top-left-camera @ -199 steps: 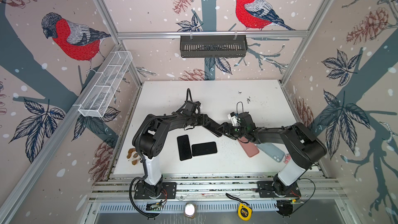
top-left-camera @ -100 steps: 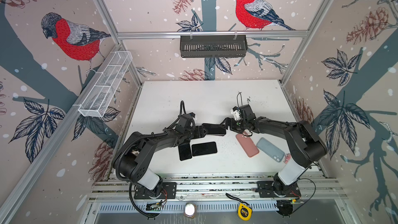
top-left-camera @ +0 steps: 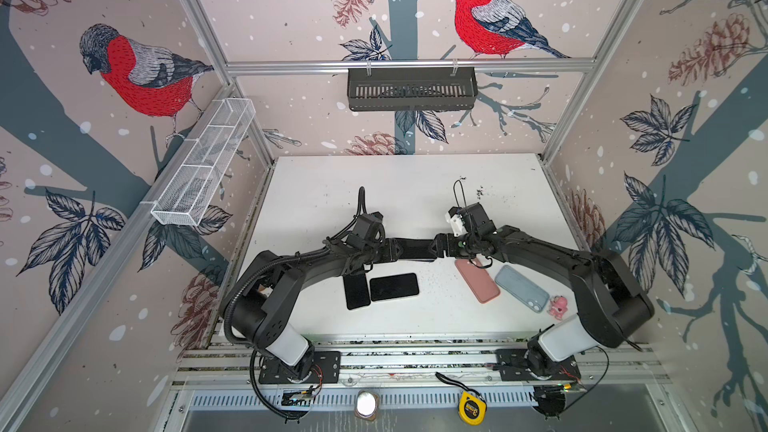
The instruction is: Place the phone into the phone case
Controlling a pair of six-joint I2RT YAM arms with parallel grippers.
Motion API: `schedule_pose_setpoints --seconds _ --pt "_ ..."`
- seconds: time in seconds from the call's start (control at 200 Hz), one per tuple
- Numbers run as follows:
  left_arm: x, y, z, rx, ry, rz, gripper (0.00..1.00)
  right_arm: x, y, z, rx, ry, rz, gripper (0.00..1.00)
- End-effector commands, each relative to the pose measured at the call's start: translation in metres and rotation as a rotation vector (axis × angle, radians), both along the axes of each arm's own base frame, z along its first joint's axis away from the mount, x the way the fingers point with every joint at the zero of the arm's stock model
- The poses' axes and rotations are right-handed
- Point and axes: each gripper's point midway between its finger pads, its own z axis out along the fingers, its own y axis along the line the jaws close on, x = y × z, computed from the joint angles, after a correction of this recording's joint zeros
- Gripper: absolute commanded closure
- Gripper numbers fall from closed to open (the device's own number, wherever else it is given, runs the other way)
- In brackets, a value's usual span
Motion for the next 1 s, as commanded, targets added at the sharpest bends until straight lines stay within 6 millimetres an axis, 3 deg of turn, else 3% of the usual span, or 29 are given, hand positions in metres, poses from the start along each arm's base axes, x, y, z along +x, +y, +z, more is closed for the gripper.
schedule_pose_setpoints --seconds 0.0,0.105,0.295,0.395,0.545,0.996 --pt "0.003 0.007 0.003 0.001 -0.038 -0.002 0.41 -0.012 0.008 0.004 -0.097 -0.082 0.054 0.15" --pt "0.006 0.012 0.007 -0.081 -0.069 0.007 0.41 -0.026 0.031 0.009 -0.111 -0.095 0.105 0.22" --pt "0.004 0.045 0.013 -0.157 -0.111 0.134 0.42 -0.039 0.077 0.005 -0.065 -0.065 0.148 0.63" --pt "-0.002 0.053 0.018 -0.169 -0.141 0.159 0.43 -0.035 0.092 -0.007 -0.079 -0.031 0.142 0.73" --pt "-0.007 0.058 0.022 -0.174 -0.162 0.179 0.42 -0.031 0.103 -0.026 -0.117 0.007 0.148 0.79" --pt "-0.007 0.055 0.019 -0.18 -0.153 0.165 0.41 -0.02 0.115 -0.042 -0.129 0.039 0.15 0.8"
